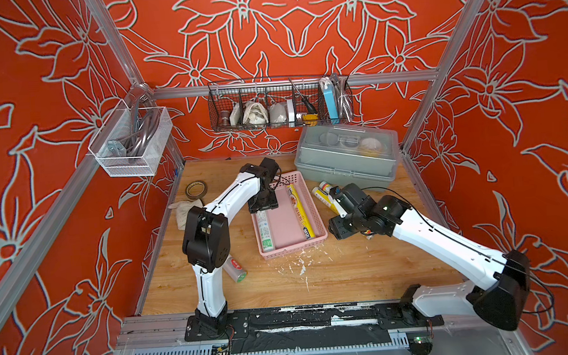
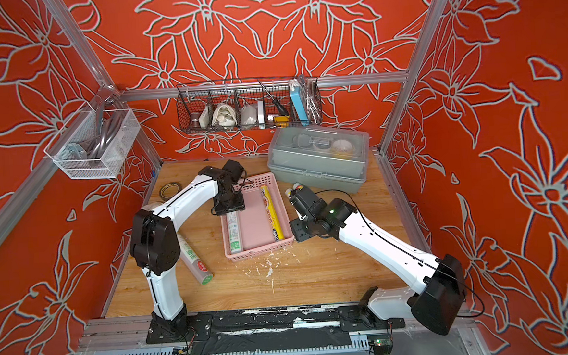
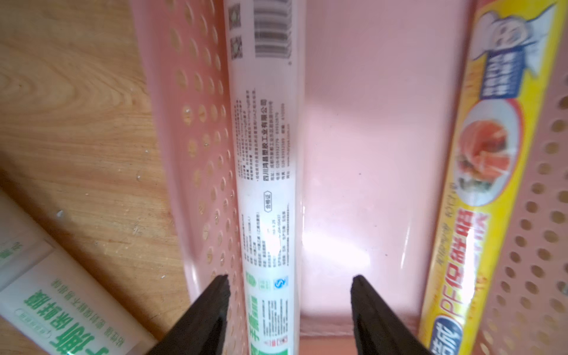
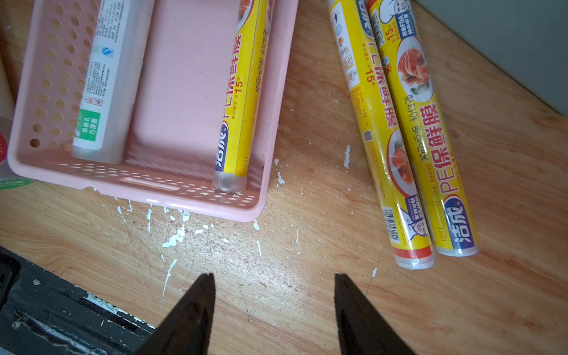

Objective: Put the plastic wrap into the basket
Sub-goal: Place the plastic wrap in the basket, then pick up the plastic wrap from the center of the board.

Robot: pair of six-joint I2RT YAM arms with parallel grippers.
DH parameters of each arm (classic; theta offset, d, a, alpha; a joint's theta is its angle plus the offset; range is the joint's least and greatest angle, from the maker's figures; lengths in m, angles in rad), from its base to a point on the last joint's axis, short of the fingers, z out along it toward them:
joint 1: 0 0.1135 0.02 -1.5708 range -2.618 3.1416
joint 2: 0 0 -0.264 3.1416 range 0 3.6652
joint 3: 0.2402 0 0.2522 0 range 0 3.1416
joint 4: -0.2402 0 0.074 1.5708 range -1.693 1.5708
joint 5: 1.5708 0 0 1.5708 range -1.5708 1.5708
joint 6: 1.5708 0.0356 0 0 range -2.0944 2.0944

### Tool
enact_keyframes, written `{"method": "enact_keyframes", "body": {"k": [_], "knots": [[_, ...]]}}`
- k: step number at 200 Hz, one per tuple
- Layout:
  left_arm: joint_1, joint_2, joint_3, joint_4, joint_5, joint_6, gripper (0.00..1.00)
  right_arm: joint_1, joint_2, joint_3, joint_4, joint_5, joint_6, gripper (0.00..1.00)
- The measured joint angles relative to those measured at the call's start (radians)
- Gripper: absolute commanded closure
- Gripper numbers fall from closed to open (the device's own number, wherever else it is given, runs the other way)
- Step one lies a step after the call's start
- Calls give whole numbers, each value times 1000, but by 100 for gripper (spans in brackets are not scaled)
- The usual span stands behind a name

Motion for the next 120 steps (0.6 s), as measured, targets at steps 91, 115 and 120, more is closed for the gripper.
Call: {"method": "enact_keyframes", "body": {"k": [91,115,120], "knots": [[29,-328,-37,-53,-18,16,32,-74,0,-17,-18,97,-90,32],[67,-466,-121,-53,-14,27,32,-134,27,-38,-8,108,-121,32],[76,-495,-140,-52,-10,30,32,-145,40,-39,-2,108,-127,32]]}}
